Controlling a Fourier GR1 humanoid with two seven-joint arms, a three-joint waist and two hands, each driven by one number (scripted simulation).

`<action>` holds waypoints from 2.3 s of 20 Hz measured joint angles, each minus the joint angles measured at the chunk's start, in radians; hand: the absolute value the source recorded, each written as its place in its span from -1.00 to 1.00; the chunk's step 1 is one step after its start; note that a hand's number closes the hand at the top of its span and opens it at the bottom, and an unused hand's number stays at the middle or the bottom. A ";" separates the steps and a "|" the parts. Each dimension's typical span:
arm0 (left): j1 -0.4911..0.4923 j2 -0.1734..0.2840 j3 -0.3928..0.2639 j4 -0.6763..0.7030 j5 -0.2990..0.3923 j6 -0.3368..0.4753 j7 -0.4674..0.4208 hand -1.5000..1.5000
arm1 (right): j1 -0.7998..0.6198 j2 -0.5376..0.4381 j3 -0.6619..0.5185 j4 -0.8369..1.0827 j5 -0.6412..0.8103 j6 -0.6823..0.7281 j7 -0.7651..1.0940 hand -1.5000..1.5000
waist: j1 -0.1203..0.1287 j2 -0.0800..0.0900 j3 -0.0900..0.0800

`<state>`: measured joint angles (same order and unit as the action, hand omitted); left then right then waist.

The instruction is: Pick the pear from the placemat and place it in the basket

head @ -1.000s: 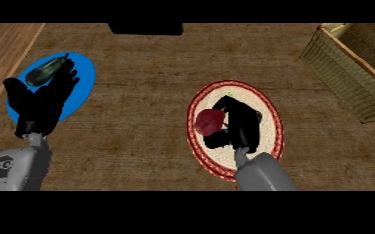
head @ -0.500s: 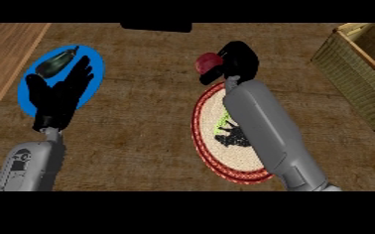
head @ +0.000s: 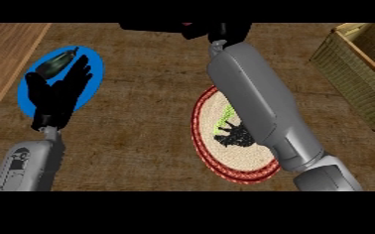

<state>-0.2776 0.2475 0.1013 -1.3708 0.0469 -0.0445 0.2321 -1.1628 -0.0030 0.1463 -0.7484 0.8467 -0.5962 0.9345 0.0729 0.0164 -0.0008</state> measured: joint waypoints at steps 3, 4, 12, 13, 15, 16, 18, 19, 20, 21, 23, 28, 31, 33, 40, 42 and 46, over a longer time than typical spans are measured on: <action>0.003 0.007 0.008 -0.005 0.004 -0.001 0.013 0.00 | -0.107 -0.004 -0.014 0.066 0.068 -0.034 0.049 1.00 | -0.011 -0.004 -0.001; 0.006 0.007 0.012 0.000 0.003 0.001 0.004 0.00 | -0.143 -0.008 -0.023 0.088 0.087 -0.037 0.065 1.00 | -0.015 -0.005 -0.001; 0.017 0.005 0.025 0.024 0.001 0.004 -0.019 0.00 | -0.337 -0.082 -0.087 0.247 0.195 -0.020 0.120 1.00 | -0.039 -0.009 -0.001; 0.018 0.004 0.023 0.013 0.004 0.001 -0.014 0.00 | -0.351 -0.094 -0.095 0.269 0.205 -0.024 0.120 1.00 | -0.037 -0.008 -0.001; 0.008 0.006 0.028 0.020 0.004 0.003 -0.012 0.00 | -0.391 -0.131 -0.114 0.305 0.215 -0.019 0.119 1.00 | -0.037 -0.006 -0.001; 0.012 0.010 0.028 0.010 0.007 -0.003 -0.006 0.00 | -0.405 -0.145 -0.120 0.325 0.224 -0.019 0.120 1.00 | -0.035 -0.006 -0.001; 0.020 0.013 0.030 -0.002 0.013 -0.010 0.000 0.00 | -0.436 -0.180 -0.136 0.358 0.236 -0.018 0.120 1.00 | -0.031 -0.005 -0.001; 0.024 0.015 0.029 -0.009 0.013 -0.012 0.001 0.00 | -0.450 -0.202 -0.144 0.374 0.241 -0.017 0.119 1.00 | -0.029 -0.005 -0.001; 0.022 0.014 0.030 -0.007 0.012 -0.010 -0.003 0.00 | -0.463 -0.222 -0.148 0.390 0.248 -0.017 0.117 1.00 | -0.029 -0.003 -0.001; 0.026 0.012 0.027 -0.010 0.008 -0.009 -0.005 0.00 | -0.468 -0.241 -0.154 0.403 0.253 -0.023 0.110 1.00 | -0.029 -0.003 -0.001; 0.026 0.014 0.029 -0.013 0.010 -0.013 -0.006 0.00 | -0.477 -0.277 -0.163 0.435 0.266 -0.030 0.104 1.00 | -0.026 -0.001 -0.001; 0.042 0.004 0.020 -0.026 0.008 -0.014 -0.006 0.00 | -0.498 -0.361 -0.166 0.511 0.306 -0.010 0.111 1.00 | -0.026 0.000 -0.001; 0.054 0.002 0.024 -0.022 0.002 -0.008 -0.017 0.00 | -0.491 -0.408 -0.166 0.542 0.324 -0.002 0.112 1.00 | -0.030 -0.001 -0.001; 0.050 0.005 0.029 -0.018 0.005 -0.010 -0.017 0.00 | -0.478 -0.429 -0.170 0.552 0.330 -0.006 0.109 1.00 | -0.034 -0.002 -0.001; 0.048 0.017 0.044 -0.006 0.009 -0.018 -0.019 0.00 | -0.406 -0.499 -0.199 0.558 0.320 -0.031 0.071 1.00 | -0.045 -0.005 0.000; 0.053 0.010 0.040 -0.028 0.008 -0.012 -0.005 0.00 | -0.368 -0.511 -0.208 0.550 0.311 -0.036 0.057 1.00 | -0.048 -0.007 0.001; 0.057 0.016 0.050 -0.022 0.010 -0.018 -0.016 0.00 | -0.292 -0.529 -0.238 0.513 0.279 -0.063 0.013 1.00 | -0.055 -0.009 0.001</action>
<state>-0.2202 0.2632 0.1509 -1.3927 0.0569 -0.0628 0.2164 -1.4545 -0.5324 -0.0921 -0.2352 1.1253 -0.6594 0.9477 0.0181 0.0072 -0.0002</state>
